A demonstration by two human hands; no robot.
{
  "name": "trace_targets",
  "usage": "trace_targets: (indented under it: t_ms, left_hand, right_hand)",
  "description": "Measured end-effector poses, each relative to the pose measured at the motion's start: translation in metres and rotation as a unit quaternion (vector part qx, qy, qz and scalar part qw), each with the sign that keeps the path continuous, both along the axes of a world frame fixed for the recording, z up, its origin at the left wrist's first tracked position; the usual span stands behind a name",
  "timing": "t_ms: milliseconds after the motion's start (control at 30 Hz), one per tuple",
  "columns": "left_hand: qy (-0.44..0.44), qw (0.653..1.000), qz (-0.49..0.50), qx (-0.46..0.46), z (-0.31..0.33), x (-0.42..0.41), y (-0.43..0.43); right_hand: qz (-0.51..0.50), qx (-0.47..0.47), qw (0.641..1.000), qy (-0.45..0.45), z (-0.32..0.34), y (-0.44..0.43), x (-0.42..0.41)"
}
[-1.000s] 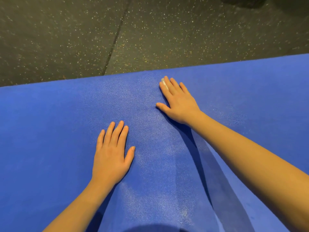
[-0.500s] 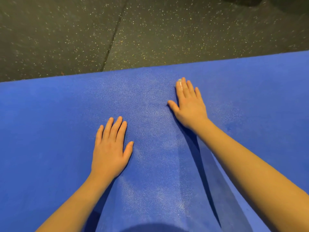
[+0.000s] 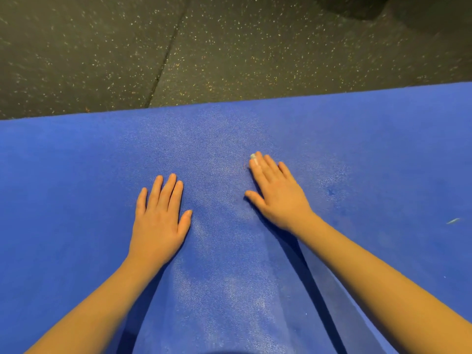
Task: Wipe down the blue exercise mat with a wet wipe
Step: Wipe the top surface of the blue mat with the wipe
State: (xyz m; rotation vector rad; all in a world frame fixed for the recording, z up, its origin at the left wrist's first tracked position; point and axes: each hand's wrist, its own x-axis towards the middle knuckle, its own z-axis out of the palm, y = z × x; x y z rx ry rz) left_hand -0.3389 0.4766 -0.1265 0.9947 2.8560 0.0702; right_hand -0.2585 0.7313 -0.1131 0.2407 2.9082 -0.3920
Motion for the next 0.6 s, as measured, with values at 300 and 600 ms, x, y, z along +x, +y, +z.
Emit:
trace_targets:
  t_ms: [300, 600]
  left_hand:
    - [-0.024, 0.999, -0.042, 0.009, 0.005, 0.050, 0.013]
    - [-0.034, 0.997, -0.062, -0.032, 0.006, 0.051, 0.009]
  right_hand:
    - [0.046, 0.017, 0.999, 0.008, -0.002, -0.021, 0.045]
    - [0.003, -0.028, 1.000, 0.009, 0.001, -0.047, 0.075]
